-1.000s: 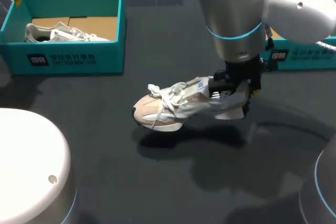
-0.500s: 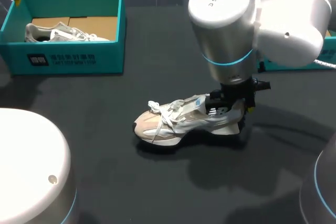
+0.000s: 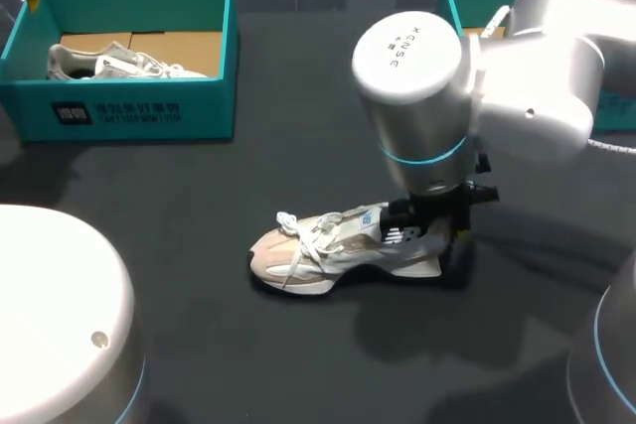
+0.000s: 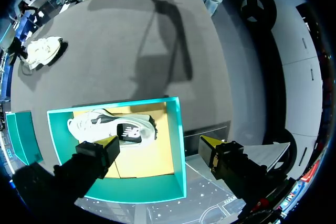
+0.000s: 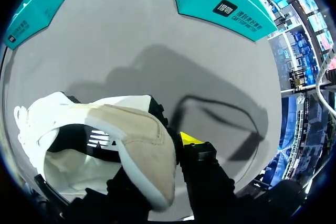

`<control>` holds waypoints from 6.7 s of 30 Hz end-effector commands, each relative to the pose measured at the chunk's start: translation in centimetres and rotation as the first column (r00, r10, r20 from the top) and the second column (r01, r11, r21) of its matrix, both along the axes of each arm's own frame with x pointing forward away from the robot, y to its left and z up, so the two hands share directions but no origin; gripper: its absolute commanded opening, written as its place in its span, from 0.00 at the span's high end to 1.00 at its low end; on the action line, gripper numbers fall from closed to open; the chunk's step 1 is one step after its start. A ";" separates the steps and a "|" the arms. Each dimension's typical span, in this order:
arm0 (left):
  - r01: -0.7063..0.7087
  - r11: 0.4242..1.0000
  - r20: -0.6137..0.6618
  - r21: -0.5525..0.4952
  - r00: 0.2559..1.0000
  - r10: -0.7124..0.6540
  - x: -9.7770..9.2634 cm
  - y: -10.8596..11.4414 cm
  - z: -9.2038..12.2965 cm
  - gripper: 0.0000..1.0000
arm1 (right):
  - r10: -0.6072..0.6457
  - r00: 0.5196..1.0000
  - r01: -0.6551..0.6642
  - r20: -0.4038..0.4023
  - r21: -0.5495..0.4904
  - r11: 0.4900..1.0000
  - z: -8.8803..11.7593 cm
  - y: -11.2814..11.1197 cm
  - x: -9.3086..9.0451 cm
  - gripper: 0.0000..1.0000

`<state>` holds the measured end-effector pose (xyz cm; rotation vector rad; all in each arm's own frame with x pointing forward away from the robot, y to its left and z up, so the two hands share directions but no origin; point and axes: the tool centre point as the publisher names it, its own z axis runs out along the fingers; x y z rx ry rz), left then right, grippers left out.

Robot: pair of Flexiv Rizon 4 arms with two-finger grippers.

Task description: Take the shoe out of the shoebox, open the shoe tongue, remove and reinsert the insole, then place the shoe into the shoebox

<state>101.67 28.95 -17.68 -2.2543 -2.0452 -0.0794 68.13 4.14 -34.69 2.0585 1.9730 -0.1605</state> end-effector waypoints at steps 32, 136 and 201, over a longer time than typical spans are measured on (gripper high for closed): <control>0.001 1.000 -0.002 0.001 1.000 -0.001 0.1 0.0 0.0 0.00 | 0.005 0.999 -0.002 -0.036 0.079 0.997 -4.7 0.3 0.3 0.94; 0.001 1.000 -0.002 0.001 1.000 -0.001 0.1 0.0 0.0 0.00 | 0.577 0.019 -1.000 0.817 0.016 0.011 5.1 -12.6 -3.6 0.00; 0.001 1.000 -0.002 0.001 1.000 -0.001 0.1 0.0 0.0 0.00 | 0.590 0.061 -0.994 0.805 0.102 -0.036 1.3 -11.9 -1.2 0.00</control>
